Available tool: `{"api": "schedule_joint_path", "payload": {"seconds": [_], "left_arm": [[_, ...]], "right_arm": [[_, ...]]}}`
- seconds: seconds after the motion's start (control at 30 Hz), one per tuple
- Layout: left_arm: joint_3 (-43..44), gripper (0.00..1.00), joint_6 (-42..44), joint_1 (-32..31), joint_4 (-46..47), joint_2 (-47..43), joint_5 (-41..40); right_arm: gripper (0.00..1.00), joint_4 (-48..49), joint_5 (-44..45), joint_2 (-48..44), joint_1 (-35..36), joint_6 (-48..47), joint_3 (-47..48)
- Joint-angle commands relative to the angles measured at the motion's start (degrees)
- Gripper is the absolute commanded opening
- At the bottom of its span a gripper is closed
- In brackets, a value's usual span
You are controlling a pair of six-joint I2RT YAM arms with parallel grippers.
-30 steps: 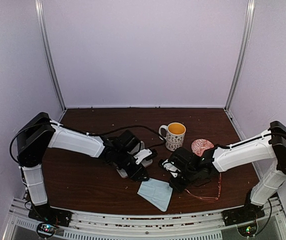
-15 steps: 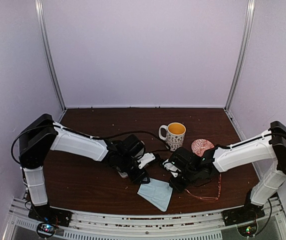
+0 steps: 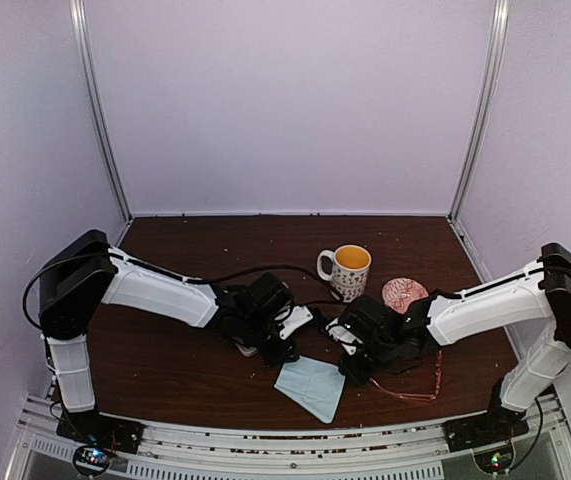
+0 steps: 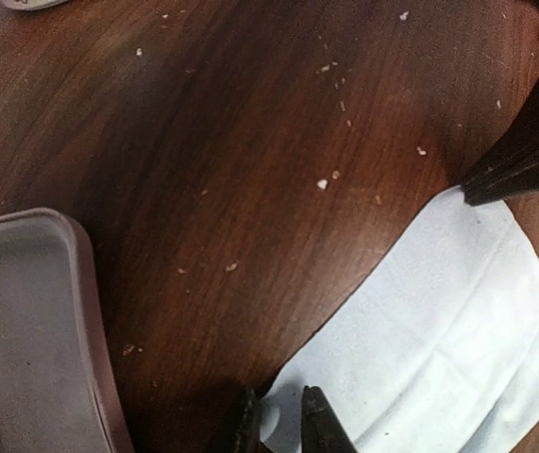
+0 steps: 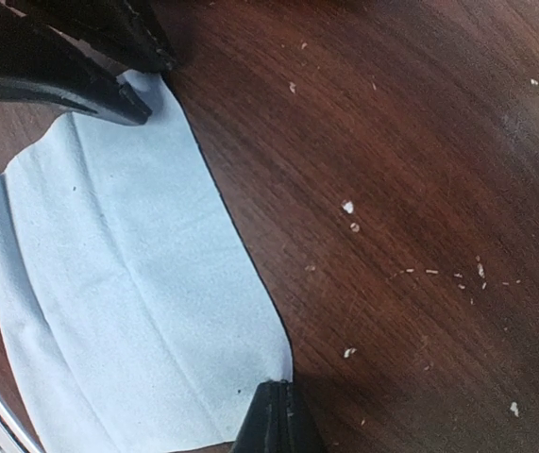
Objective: Organize the sunglasses
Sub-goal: Pick up the glasses cleaning cloth from the center of the board.
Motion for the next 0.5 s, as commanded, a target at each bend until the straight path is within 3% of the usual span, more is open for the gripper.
{"api": "schedule_joint_path", "payload": {"seconds": [0.0, 0.23, 0.47], "left_arm": [[-3.6, 0.15, -2.2, -0.8, -2.0, 2.9, 0.1], [-5.2, 0.00, -3.5, -0.8, -0.8, 0.9, 1.1], [-5.5, 0.00, -5.0, -0.8, 0.7, -1.1, 0.9]], "right_arm": [[0.00, -2.1, 0.3, 0.1, -0.3, 0.8, -1.6], [0.00, -1.9, 0.4, -0.4, -0.3, 1.0, -1.6], [0.00, -1.8, 1.1, -1.4, -0.3, 1.2, -1.5]]}}
